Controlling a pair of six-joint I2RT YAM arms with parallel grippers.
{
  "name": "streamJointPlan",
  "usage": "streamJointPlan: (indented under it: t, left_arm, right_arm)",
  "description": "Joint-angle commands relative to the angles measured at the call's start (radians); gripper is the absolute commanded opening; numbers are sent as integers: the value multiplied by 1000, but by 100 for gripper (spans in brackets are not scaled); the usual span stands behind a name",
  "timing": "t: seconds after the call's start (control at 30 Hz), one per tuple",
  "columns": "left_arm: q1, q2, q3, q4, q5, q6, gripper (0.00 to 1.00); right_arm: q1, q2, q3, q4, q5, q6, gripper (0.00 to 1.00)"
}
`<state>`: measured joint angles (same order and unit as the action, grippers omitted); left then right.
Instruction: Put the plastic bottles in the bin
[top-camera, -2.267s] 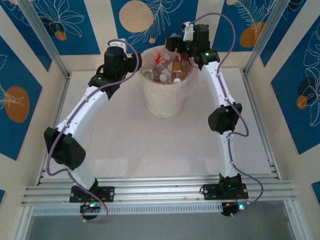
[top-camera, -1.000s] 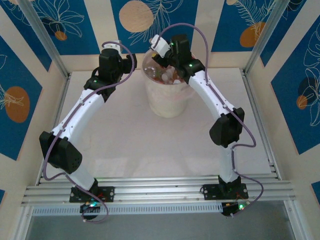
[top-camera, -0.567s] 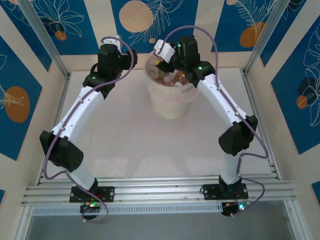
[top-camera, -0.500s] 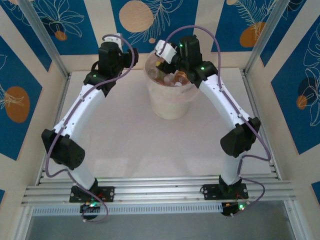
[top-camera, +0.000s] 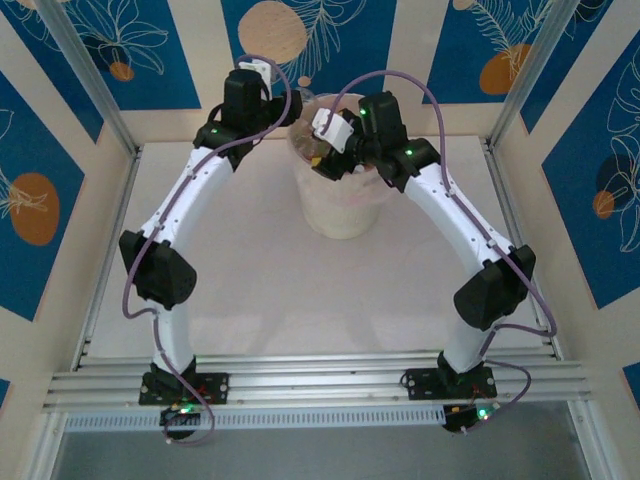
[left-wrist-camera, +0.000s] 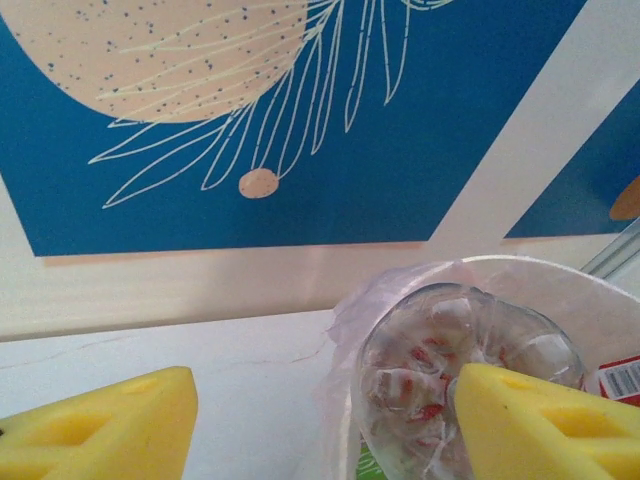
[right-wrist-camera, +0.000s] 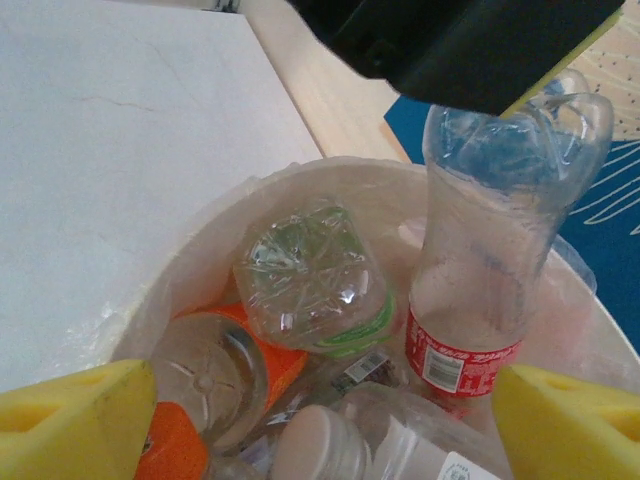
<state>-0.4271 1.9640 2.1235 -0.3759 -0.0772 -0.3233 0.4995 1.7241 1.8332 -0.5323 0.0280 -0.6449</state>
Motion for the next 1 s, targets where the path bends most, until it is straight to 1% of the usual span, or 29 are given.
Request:
streamJointPlan:
  t: [0.0,0.07,0.17,0.3,0.4,0.5,0.67,0.73,0.87,0.93,0.97]
  left_arm:
    - [-14,37,49,-50,28,2,69]
    - [-14,48,82,-63,27,-2,69]
    - [-14,56,114,-56,89,-6,68]
    - [-18,70,131,-71,205,-32,67]
    - [-32,71,130,-82,276,-34,65]
    - [-50,64,130,-103,327,-23,65]
    - [-68,69,131,-117,394,-10,64]
    - [-70,74,146,-120,408,-10,64]
    - [-70,35,150,-104,390,17,65]
    - [-67,17,157,-101,338,28,66]
    - [-65,9,156,-95,281,25,69]
  right_arm:
    - [-15,-93,-54,43,-48,58,87]
    - [-31,-131,-90,87,-68,103,88]
    - [-67,-193,-146,159,-93,191,88]
    - [-101,-245,-207,280,30,360,90]
    - [-125,-242,-195,277,149,488,90]
    - [-154,-225,-175,237,225,616,90]
    - [-206,-225,-210,222,253,766,90]
    - [-219,-229,-224,222,258,808,90]
    - [-235,-237,-238,208,270,854,90]
    - [-237,-242,-245,198,269,879,90]
    - [-236,-247,-251,193,262,893,90]
